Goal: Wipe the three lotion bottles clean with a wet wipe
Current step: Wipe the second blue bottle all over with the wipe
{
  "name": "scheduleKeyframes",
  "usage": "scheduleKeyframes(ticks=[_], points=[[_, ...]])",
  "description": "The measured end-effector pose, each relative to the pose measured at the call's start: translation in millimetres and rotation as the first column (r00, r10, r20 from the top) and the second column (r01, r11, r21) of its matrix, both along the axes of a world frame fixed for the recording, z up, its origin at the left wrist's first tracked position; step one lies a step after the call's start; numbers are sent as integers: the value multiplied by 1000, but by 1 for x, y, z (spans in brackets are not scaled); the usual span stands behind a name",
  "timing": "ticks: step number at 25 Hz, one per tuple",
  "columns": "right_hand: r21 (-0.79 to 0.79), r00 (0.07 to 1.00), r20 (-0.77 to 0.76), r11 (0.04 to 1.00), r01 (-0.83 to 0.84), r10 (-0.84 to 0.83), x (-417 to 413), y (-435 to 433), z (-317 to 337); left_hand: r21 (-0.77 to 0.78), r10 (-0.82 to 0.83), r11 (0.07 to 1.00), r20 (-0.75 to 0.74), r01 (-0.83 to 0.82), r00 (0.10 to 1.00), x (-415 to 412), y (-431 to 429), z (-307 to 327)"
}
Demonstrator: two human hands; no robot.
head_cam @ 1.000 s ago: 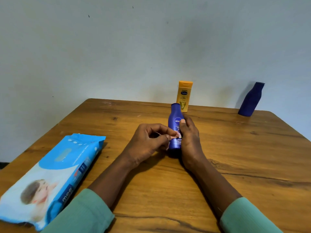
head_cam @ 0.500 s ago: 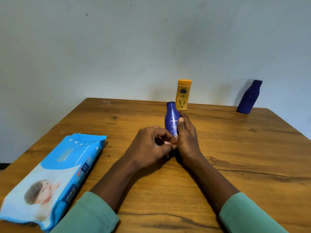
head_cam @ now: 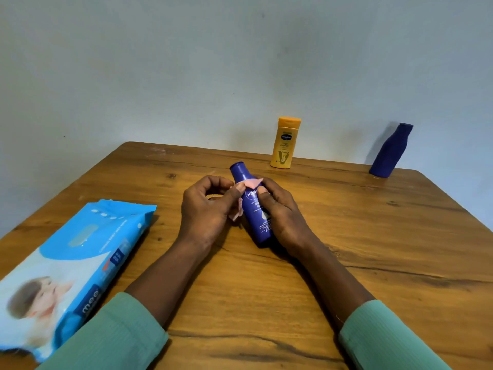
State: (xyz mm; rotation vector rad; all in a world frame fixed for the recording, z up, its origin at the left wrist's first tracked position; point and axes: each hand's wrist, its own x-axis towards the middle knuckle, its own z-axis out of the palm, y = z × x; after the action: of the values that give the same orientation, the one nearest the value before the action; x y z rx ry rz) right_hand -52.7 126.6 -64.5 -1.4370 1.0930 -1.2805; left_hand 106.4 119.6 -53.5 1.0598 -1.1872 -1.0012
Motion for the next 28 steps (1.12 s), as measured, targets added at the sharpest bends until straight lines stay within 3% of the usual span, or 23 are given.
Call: scheduleKeyframes(ticks=[2,6,10,12,16,18,22,25,28], points=[[18,999,22,999,28,-28,0,3,-2,42,-85,995,-56,87,995,0,1,-2],[52,976,158,988,145,-151,3,3,-1,74,-339,941,159,331,927,1,12,0],[157,905,322,958,239,-278,3,-2,-1,107,-479,878,178,467,860,6,20,1],[214,868,405,952,218,-289,1,-2,1,82,-456,889,114,450,882,2,23,0],[307,855,501,951,-30,-135,-2,2,6,-38,-259,965,29,260,966,1,20,-2],[292,806,587,949,-124,-75,-3,2,6,-97,-195,976,23,196,981,3,18,-3],[296,738,669,942,-158,-86,-3,5,10,-133,-124,984,-60,115,990,1,19,1],[299,691,710,946,-126,-132,-2,4,11,-131,-132,982,18,133,991,-2,18,-2],[313,612,776,935,-167,-151,-5,1,8,-197,-195,948,263,251,945,-10,23,-7]])
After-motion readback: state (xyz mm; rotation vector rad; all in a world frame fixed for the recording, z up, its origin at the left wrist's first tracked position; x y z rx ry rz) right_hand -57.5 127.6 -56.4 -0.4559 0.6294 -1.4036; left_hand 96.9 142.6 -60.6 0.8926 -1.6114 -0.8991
